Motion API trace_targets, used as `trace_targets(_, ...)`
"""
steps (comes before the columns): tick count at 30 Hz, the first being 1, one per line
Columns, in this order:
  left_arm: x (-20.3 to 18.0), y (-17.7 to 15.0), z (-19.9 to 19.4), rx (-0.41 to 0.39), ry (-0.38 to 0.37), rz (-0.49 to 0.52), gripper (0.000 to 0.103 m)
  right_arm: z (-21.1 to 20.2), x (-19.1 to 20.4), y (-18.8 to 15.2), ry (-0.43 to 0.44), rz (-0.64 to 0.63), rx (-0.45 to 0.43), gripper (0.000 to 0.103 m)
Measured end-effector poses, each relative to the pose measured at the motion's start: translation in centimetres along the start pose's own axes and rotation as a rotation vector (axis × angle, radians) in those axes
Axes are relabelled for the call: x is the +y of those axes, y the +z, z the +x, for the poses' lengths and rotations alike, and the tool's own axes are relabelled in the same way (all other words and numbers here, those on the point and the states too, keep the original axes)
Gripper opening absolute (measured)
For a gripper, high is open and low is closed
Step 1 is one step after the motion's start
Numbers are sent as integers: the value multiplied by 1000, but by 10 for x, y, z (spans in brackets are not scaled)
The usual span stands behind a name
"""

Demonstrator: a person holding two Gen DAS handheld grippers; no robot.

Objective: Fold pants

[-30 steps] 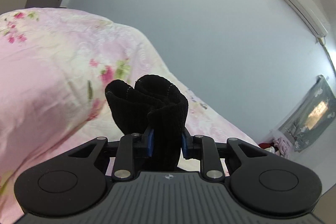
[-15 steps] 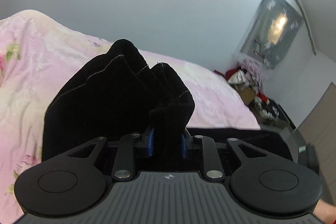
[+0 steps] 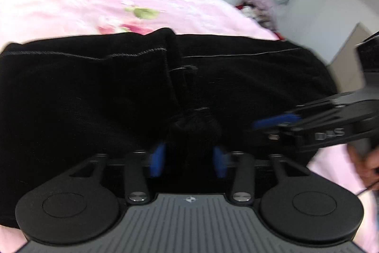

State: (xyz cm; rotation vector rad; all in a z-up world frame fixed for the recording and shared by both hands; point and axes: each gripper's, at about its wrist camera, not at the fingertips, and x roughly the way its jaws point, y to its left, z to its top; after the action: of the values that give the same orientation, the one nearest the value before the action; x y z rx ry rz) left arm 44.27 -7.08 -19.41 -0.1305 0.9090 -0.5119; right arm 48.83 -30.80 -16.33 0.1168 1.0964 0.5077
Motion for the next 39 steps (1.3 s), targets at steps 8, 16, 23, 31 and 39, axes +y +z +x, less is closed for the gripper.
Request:
trace_targets(8, 19, -21, -70, -81, 26, 61, 72, -21, 42, 25, 65, -6, -84, 55)
trace_targets(16, 82, -69, -134, -85, 373, 152, 73, 14, 59, 45, 56, 89, -61, 65)
trace_targets(23, 122, -104, -131, -57, 464, 59, 73, 47, 52, 36, 3, 221, 14, 73)
trace_targets(31, 138, -88, -117, -218, 402, -170, 65, 61, 50, 28, 7, 277, 11, 75)
trace_targets(39, 136, -84, -100, -232, 461, -361, 27, 70, 72, 22, -95, 214, -8, 68)
